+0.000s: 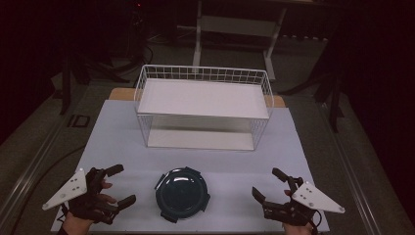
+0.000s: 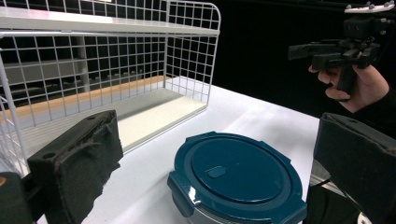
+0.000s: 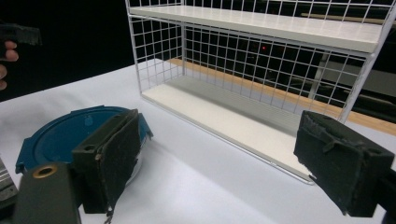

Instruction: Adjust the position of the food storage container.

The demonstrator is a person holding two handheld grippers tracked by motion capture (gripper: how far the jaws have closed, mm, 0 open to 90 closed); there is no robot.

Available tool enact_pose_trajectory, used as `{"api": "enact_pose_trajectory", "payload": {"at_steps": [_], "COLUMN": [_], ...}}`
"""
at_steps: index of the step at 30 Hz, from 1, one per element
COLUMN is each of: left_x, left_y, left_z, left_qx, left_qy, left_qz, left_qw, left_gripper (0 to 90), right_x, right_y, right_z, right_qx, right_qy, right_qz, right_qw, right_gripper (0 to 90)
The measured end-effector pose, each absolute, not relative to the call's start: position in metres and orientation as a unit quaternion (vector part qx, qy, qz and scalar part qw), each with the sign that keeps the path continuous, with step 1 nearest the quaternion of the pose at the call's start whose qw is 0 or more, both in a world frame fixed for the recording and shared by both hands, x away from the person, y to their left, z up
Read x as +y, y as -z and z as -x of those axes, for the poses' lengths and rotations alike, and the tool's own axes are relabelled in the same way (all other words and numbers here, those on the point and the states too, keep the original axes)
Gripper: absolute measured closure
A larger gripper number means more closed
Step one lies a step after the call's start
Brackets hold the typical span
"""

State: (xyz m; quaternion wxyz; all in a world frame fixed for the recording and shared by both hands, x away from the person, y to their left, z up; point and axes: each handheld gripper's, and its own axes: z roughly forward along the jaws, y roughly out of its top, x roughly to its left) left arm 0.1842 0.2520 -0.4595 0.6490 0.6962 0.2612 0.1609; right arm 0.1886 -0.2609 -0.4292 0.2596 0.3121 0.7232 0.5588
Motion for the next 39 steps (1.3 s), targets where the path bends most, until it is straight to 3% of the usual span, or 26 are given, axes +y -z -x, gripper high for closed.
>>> {"api": "enact_pose_trajectory", "payload": {"at_steps": [24,29,39], "left_x": [0.250,0.249,0.249], "left_y": [0.459,0.459,0.459], "left_z": [-0.184,-0.184,-0.185], "left_qx": [0.254,0.251,0.249], "left_qy": [-0.150,-0.148,-0.147], "left_qz": [-0.701,-0.702,-0.703], "left_qw": [0.650,0.650,0.649], "left_gripper": [0.9,0.9,0.9], "right_x": [-0.236,-0.226,-0.197], "right_y": [0.411,0.412,0.436], "right_z": [-0.199,-0.198,-0.194], "right_qx": [0.747,0.756,0.790], "right_qy": [-0.550,-0.546,-0.525], "right_qz": [-0.305,-0.296,-0.285], "right_qw": [0.215,0.205,0.134], "right_gripper": [14.2,31.2,61.8]}}
